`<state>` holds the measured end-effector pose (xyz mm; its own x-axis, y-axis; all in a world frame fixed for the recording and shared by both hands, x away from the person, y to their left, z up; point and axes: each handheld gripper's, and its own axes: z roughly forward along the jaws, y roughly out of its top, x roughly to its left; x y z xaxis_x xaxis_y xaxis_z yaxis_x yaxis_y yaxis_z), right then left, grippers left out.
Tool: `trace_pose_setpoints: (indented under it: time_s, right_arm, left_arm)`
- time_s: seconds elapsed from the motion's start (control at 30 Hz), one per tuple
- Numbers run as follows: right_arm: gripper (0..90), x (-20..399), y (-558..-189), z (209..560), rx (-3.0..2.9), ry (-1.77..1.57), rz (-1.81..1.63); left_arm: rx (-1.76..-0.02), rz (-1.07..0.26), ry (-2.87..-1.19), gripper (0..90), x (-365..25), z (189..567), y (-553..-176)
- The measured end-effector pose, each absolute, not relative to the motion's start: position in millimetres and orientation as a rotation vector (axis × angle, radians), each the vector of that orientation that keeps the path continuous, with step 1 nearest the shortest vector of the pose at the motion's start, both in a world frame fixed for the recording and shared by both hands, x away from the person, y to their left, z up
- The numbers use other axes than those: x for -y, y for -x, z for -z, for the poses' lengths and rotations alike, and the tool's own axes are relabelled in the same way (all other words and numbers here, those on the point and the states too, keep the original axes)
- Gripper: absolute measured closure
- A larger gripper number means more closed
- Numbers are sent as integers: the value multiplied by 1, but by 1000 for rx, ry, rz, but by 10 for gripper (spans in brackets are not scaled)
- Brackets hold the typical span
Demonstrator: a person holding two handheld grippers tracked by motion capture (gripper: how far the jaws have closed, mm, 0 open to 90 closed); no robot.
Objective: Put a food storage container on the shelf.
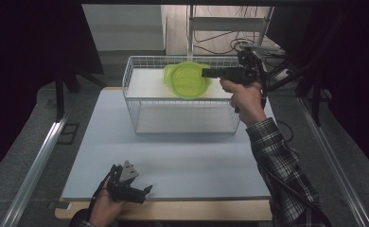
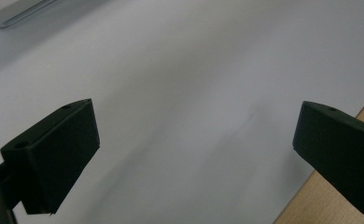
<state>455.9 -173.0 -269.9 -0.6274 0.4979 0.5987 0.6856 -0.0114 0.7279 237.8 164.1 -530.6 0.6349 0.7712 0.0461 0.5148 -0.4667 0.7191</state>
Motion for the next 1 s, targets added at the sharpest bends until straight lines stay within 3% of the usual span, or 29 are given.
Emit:
trace_pose_setpoints:
  time_s: [0.33,1.0]
  right_arm:
    - [812,166,-474,257,2079,1354,1758]
    - [786,151,-495,265,2123,1521,1753]
  left_arm:
    - [-995,-482,-2179,2,-164,531,-238]
    - [-990,-485,-2190,3,-163,532,-238]
